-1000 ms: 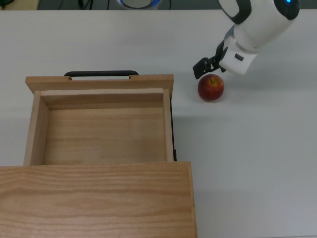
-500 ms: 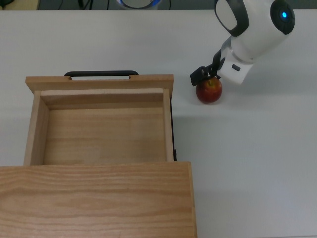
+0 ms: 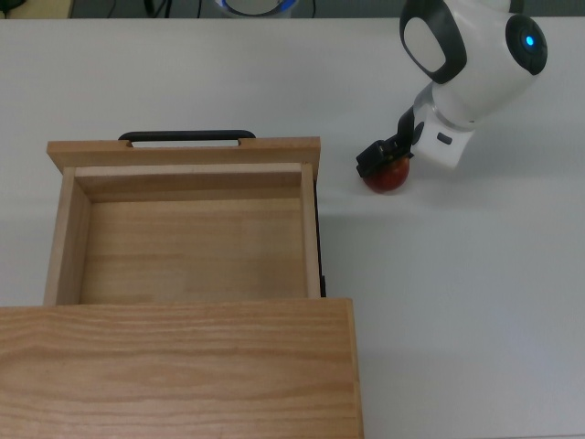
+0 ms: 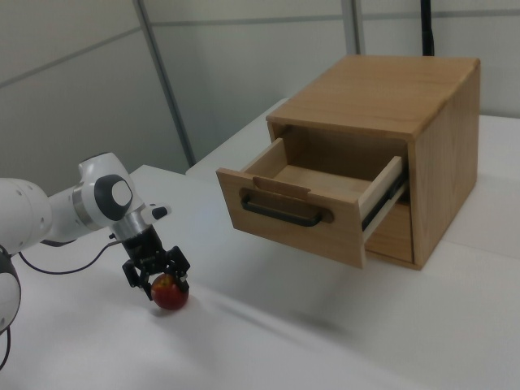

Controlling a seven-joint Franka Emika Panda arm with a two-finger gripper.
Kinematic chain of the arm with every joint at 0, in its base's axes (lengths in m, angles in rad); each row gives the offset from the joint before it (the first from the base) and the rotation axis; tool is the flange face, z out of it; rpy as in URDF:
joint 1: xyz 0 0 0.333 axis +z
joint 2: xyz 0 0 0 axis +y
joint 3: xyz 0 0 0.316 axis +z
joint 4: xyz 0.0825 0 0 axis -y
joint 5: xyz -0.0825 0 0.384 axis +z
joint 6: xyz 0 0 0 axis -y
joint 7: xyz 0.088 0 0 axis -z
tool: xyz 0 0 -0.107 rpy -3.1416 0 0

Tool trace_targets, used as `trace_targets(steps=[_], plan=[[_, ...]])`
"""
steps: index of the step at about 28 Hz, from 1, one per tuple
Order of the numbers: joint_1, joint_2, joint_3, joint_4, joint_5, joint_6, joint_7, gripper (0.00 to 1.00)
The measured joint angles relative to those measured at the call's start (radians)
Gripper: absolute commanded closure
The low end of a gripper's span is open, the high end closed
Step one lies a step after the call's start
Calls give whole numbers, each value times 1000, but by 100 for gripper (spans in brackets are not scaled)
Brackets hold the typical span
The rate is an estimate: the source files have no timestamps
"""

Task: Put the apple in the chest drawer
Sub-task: 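Close the gripper around the red apple and lift it, then carry the apple over the open drawer and lower it inside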

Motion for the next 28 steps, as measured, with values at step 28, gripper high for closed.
trace_targets(steps=[28], plan=[[2,-95,-4,299,-6,20,98,100]])
